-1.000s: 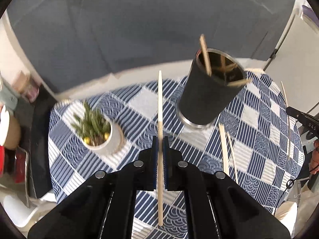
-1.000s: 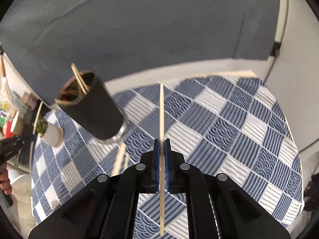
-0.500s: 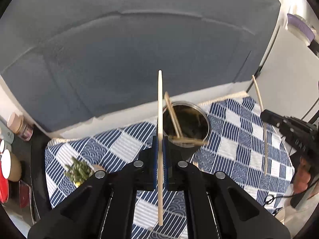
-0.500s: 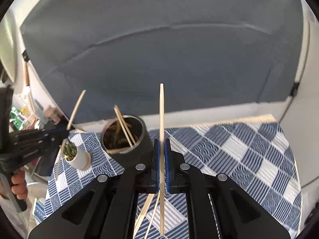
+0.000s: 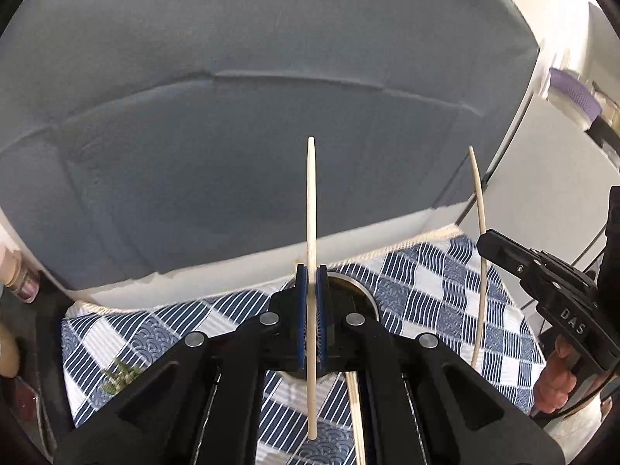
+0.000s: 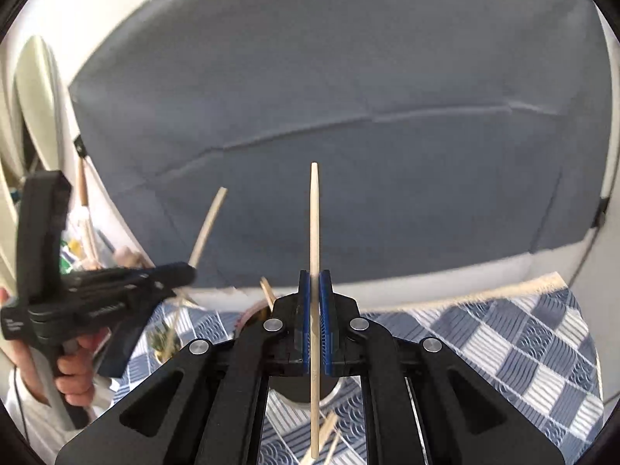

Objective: Organize utensils
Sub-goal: 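Lift the right tool's chopstick over the black cup while the left tool lifts its chopstick, then lower both chopsticks into the black cup and open both tools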

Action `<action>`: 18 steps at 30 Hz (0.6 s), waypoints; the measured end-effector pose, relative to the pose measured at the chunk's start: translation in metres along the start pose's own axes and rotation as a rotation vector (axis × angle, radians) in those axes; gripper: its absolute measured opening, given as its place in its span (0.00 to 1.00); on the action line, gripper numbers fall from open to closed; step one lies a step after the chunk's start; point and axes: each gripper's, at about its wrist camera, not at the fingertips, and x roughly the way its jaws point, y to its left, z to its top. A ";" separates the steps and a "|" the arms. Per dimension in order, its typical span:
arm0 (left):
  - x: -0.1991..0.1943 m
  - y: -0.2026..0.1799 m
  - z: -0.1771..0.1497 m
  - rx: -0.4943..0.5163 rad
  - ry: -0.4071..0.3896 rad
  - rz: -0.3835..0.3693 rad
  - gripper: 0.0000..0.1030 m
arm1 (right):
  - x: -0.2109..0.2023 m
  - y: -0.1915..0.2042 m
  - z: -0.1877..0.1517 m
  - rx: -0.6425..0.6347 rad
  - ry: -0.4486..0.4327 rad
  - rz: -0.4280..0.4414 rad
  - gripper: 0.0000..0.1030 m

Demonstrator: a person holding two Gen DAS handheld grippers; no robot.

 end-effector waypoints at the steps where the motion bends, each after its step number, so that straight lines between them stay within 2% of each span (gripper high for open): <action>1: 0.001 0.001 0.001 -0.003 -0.013 -0.009 0.05 | 0.001 0.002 0.002 -0.001 -0.012 0.014 0.05; 7: 0.010 0.006 0.006 -0.056 -0.085 -0.085 0.05 | 0.010 0.013 0.016 -0.046 -0.068 0.083 0.05; 9: 0.012 0.007 0.006 -0.062 -0.102 -0.088 0.05 | 0.015 0.016 0.020 -0.054 -0.076 0.116 0.05; 14: 0.009 0.003 -0.001 -0.030 -0.230 -0.078 0.05 | 0.029 0.015 0.022 -0.081 -0.108 0.157 0.05; 15: 0.008 0.002 -0.002 -0.023 -0.259 -0.100 0.05 | 0.032 0.015 0.023 -0.085 -0.115 0.162 0.05; 16: 0.011 0.003 -0.003 -0.020 -0.279 -0.115 0.05 | 0.035 0.015 0.022 -0.090 -0.123 0.166 0.05; 18: 0.015 0.002 -0.005 -0.018 -0.297 -0.099 0.05 | 0.043 0.014 0.022 -0.092 -0.131 0.180 0.05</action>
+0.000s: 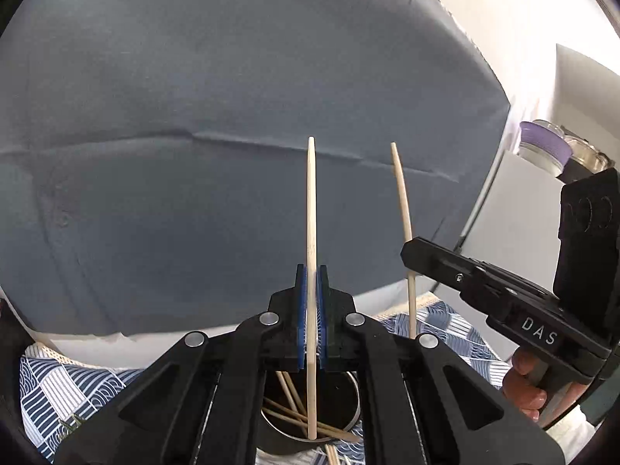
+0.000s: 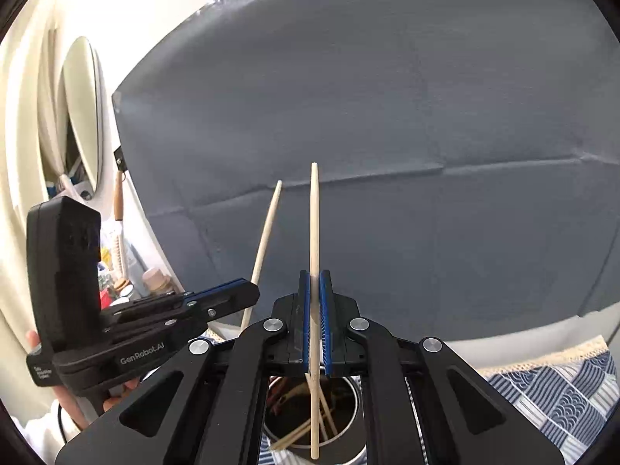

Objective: Organize utensils
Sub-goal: 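Lower both chopsticks into the black cup and open both tools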

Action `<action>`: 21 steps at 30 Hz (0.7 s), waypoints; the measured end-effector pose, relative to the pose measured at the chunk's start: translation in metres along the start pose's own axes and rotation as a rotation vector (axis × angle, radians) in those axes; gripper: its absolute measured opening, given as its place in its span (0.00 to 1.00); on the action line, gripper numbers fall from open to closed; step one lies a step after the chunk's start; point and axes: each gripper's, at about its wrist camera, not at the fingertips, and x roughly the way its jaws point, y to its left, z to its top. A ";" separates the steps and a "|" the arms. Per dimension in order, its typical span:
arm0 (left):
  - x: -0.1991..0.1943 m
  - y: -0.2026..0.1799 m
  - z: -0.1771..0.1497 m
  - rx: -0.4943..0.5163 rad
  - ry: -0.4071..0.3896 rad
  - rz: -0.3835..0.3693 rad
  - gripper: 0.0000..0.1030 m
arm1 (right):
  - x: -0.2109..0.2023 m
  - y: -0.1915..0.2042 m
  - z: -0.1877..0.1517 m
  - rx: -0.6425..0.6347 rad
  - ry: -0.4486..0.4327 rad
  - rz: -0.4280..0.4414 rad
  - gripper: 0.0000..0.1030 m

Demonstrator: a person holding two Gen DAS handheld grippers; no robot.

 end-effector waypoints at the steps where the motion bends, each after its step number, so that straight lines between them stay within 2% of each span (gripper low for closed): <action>1: 0.002 0.001 -0.002 -0.008 -0.004 -0.008 0.05 | 0.005 -0.002 -0.002 0.004 0.001 0.008 0.05; 7: 0.016 0.008 -0.015 -0.040 -0.032 -0.021 0.05 | 0.027 -0.012 -0.018 0.009 -0.003 0.061 0.05; 12: 0.031 0.015 -0.032 -0.046 -0.014 -0.027 0.05 | 0.044 -0.023 -0.033 0.023 0.006 0.086 0.05; 21: 0.037 0.030 -0.063 -0.090 0.019 -0.021 0.05 | 0.062 -0.034 -0.060 0.041 0.078 0.092 0.05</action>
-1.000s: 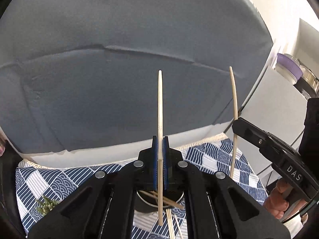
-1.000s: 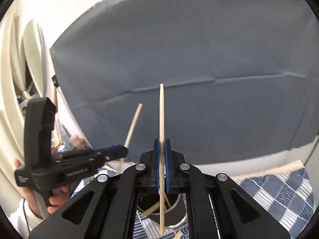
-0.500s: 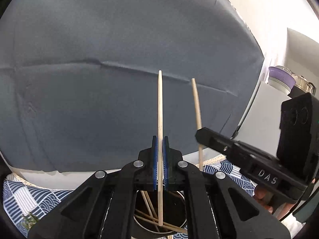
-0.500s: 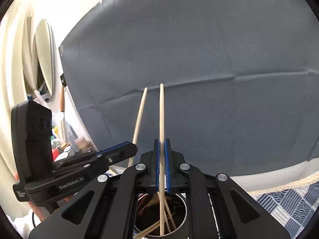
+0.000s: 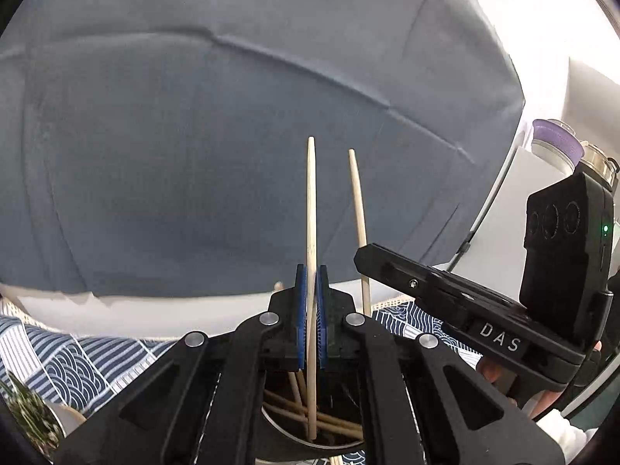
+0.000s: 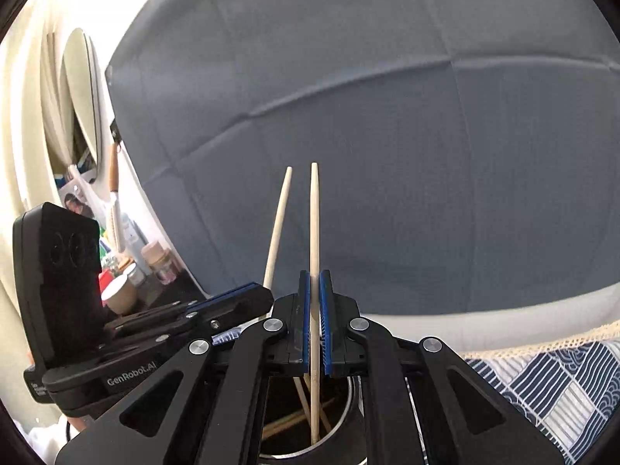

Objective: Organize utensils
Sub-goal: 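Lower both chopsticks into the black cup and open both tools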

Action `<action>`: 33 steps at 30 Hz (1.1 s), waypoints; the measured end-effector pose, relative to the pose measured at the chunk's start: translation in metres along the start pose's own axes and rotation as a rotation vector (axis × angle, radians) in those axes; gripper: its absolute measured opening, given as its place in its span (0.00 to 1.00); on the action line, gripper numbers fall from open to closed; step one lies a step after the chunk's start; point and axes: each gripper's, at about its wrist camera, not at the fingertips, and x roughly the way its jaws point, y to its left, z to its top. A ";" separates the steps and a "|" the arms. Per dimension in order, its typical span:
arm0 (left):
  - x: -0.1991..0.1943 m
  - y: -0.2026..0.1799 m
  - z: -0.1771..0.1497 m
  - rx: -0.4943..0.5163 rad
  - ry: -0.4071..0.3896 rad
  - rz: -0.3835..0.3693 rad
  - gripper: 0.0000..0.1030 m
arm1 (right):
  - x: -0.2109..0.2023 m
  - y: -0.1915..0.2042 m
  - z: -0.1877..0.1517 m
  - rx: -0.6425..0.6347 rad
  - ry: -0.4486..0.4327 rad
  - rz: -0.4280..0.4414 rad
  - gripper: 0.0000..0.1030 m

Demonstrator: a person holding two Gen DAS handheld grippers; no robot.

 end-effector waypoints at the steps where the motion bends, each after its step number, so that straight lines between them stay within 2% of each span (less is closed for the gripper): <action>1: 0.001 -0.001 -0.001 -0.002 0.006 -0.003 0.05 | 0.001 0.000 -0.002 0.003 0.008 0.001 0.05; 10: -0.008 -0.005 -0.016 0.053 0.073 0.038 0.05 | 0.003 0.004 -0.021 -0.019 0.096 -0.019 0.05; 18: -0.014 -0.010 -0.020 0.077 0.169 0.039 0.05 | 0.006 0.010 -0.034 -0.033 0.199 -0.060 0.07; 21: -0.017 -0.010 -0.021 0.081 0.181 0.047 0.07 | 0.005 0.012 -0.035 -0.035 0.217 -0.091 0.08; 22: -0.018 -0.010 -0.022 0.084 0.192 0.045 0.10 | 0.003 0.012 -0.035 -0.032 0.218 -0.091 0.08; 24: -0.022 -0.011 -0.023 0.099 0.193 0.059 0.26 | -0.002 0.013 -0.033 -0.029 0.216 -0.097 0.08; 26: -0.028 -0.011 -0.023 0.095 0.199 0.050 0.32 | -0.007 0.014 -0.031 -0.034 0.221 -0.124 0.09; 28: -0.035 -0.012 -0.023 0.100 0.198 0.059 0.41 | -0.012 0.016 -0.030 -0.037 0.223 -0.146 0.16; 30: -0.041 -0.013 -0.023 0.109 0.197 0.074 0.55 | -0.022 0.019 -0.029 -0.038 0.219 -0.158 0.25; 31: -0.046 -0.013 -0.024 0.109 0.196 0.079 0.56 | -0.026 0.020 -0.029 -0.038 0.218 -0.161 0.27; 33: -0.052 -0.011 -0.026 0.096 0.213 0.078 0.73 | -0.034 0.023 -0.030 -0.044 0.219 -0.185 0.38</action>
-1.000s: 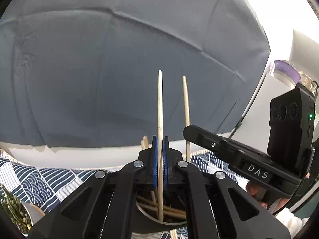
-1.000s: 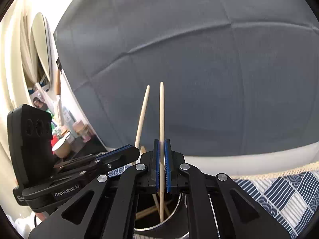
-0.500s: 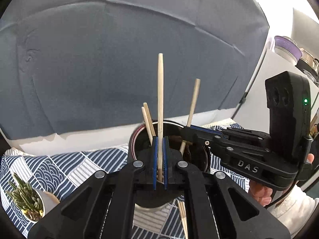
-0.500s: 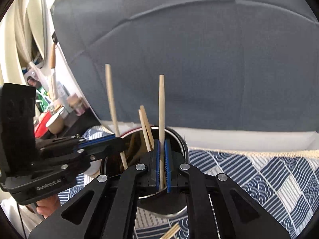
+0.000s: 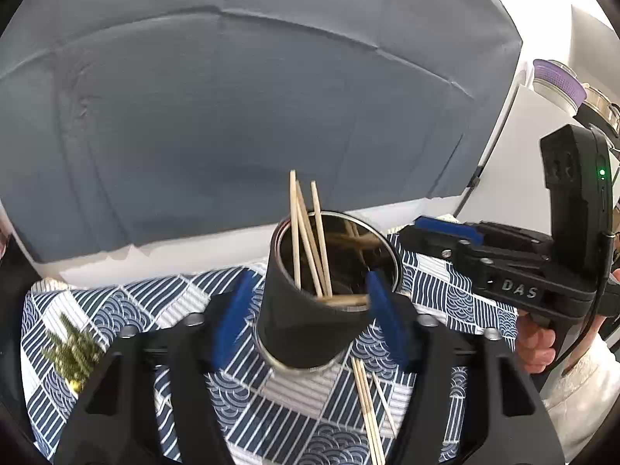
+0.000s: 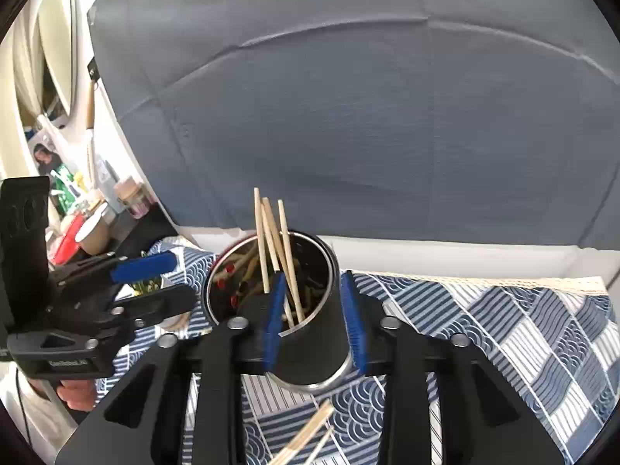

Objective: Organize utensils
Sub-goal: 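Lower both chopsticks into the black cup and open both tools, then lower both tools to the remaining chopsticks and close each on one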

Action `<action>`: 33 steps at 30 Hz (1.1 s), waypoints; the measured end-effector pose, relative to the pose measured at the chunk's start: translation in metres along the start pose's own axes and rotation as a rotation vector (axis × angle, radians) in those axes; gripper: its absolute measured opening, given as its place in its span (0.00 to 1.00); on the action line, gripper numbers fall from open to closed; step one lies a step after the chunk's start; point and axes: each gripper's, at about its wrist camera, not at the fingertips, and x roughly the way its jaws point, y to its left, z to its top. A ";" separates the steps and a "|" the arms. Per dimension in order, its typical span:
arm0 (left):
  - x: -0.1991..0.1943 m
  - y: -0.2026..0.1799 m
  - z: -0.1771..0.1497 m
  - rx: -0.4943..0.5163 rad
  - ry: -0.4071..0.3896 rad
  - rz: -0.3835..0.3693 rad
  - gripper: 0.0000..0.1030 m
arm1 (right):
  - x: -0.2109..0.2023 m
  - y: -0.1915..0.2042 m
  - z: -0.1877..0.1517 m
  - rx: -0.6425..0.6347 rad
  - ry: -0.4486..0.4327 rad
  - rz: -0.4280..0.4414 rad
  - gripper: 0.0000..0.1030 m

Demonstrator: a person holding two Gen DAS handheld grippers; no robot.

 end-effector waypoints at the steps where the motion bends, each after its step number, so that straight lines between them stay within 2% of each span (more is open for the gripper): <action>1: -0.002 0.001 -0.001 -0.005 0.005 0.002 0.75 | -0.004 0.001 -0.001 0.001 -0.002 -0.013 0.43; 3: -0.006 0.003 -0.007 0.005 0.016 0.023 0.83 | -0.013 0.003 -0.007 0.012 -0.013 -0.029 0.61; 4: -0.007 0.004 -0.009 0.005 0.024 0.036 0.85 | -0.017 0.003 -0.009 0.018 -0.017 -0.036 0.64; 6: -0.009 0.007 -0.014 -0.009 0.038 0.042 0.88 | -0.024 0.004 -0.015 0.027 -0.022 -0.065 0.83; 9: -0.012 0.015 -0.024 -0.045 0.061 0.031 0.90 | -0.034 0.007 -0.024 0.034 -0.033 -0.100 0.86; 18: -0.004 0.014 -0.068 -0.064 0.169 0.031 0.93 | -0.051 0.012 -0.064 0.099 -0.017 -0.053 0.92; 20: 0.001 0.012 -0.079 -0.068 0.205 0.032 0.94 | -0.049 0.011 -0.074 0.107 0.008 -0.033 0.92; 24: 0.011 0.010 -0.099 -0.073 0.256 0.027 0.94 | -0.036 0.001 -0.099 0.158 0.091 -0.050 0.92; 31: 0.031 -0.003 -0.131 -0.003 0.362 0.031 0.94 | -0.006 -0.017 -0.138 0.258 0.246 -0.187 0.92; 33: 0.034 -0.008 -0.139 0.024 0.375 0.036 0.94 | 0.006 -0.019 -0.148 0.279 0.294 -0.198 0.92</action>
